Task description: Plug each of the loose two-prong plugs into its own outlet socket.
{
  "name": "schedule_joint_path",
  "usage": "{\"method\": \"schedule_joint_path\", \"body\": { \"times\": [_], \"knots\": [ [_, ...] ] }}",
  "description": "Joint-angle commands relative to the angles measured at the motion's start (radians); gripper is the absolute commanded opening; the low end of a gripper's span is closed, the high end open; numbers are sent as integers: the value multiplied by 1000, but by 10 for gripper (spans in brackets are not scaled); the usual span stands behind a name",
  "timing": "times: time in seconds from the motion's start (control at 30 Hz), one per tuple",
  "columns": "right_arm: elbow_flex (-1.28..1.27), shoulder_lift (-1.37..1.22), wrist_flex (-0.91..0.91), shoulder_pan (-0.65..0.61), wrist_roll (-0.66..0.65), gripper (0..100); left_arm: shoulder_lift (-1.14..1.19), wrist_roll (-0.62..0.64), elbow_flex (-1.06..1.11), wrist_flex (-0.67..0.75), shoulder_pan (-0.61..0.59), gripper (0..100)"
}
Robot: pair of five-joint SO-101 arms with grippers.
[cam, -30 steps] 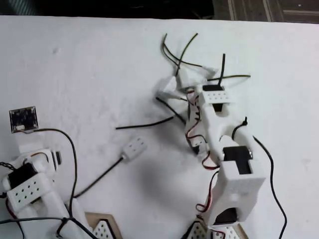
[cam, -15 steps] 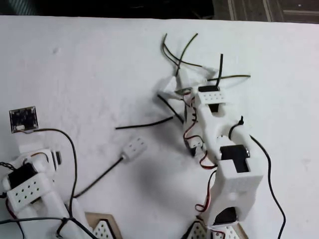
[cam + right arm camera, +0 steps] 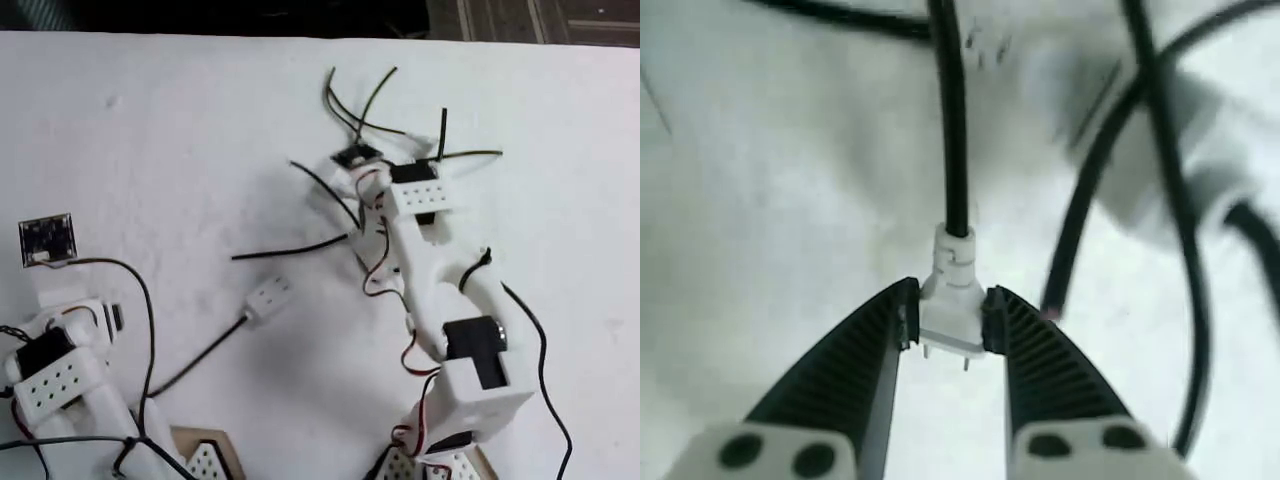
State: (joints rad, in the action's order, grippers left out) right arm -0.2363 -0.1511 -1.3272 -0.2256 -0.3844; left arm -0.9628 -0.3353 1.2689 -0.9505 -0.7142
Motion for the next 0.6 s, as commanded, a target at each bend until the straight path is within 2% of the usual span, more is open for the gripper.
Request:
{"method": "schedule_joint_path", "body": {
  "times": [0.0,0.13,0.27,0.57],
  "knots": [
    [14,53,117,-15,28,18,-18,6,-3,17,5,207],
    [17,8,171,-21,61,41,-18,6,-2,17,5,207],
    [25,-35,108,-24,74,119,-18,6,-2,17,5,207],
    [127,-15,-44,-19,77,118,-18,6,-2,17,7,207]
  ]
}}
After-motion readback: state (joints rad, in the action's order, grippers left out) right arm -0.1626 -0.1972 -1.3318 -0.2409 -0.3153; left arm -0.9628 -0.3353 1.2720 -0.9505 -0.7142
